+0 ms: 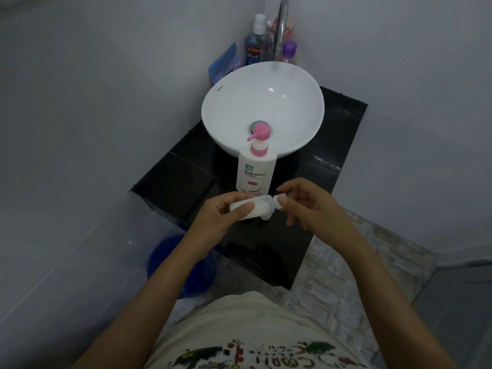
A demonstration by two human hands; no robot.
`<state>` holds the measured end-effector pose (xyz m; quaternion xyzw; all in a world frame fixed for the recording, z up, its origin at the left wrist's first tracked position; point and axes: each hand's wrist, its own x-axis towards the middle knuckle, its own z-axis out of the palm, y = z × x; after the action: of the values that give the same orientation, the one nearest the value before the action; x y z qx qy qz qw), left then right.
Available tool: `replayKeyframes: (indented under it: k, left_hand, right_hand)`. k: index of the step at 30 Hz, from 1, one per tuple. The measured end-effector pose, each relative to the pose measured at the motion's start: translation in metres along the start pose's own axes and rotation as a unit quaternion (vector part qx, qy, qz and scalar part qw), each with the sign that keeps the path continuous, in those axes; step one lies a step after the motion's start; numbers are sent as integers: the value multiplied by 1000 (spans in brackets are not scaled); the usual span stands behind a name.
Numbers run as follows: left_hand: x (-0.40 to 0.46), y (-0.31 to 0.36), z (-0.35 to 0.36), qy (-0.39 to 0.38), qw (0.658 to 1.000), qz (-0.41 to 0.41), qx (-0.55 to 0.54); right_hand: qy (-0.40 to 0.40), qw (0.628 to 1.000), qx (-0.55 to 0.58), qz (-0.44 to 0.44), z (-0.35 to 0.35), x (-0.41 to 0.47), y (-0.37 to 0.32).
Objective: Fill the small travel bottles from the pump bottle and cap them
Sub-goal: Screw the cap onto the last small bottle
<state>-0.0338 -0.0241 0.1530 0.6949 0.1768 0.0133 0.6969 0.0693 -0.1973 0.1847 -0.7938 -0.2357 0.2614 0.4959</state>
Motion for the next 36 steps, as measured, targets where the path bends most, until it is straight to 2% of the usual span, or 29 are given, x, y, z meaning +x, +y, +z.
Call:
replayKeyframes:
  k: [2,7,10,14,20,36]
  left_hand:
    - [1,0,-1,1,1000,-1,-2]
    - [1,0,0,10,1000,2,-1]
    - [2,2,-1,16,1000,3,-2]
    - [2,1,-2,18,1000,3,7]
    - [2,-1,-6,27,1000,-7,-2]
    - [3,-8,-5,31,999,31,19]
  right_hand:
    - [-10,1000,0,-10,0,1,0]
    - [27,999,-11,25,4,6,2]
    - [3,1000,10,-4,1,4,0]
    - [16,1000,0,22,6,8,0]
    - [-12,1000,17,-5,3,7,0]
    - [48,993,94,55,25,13,14]
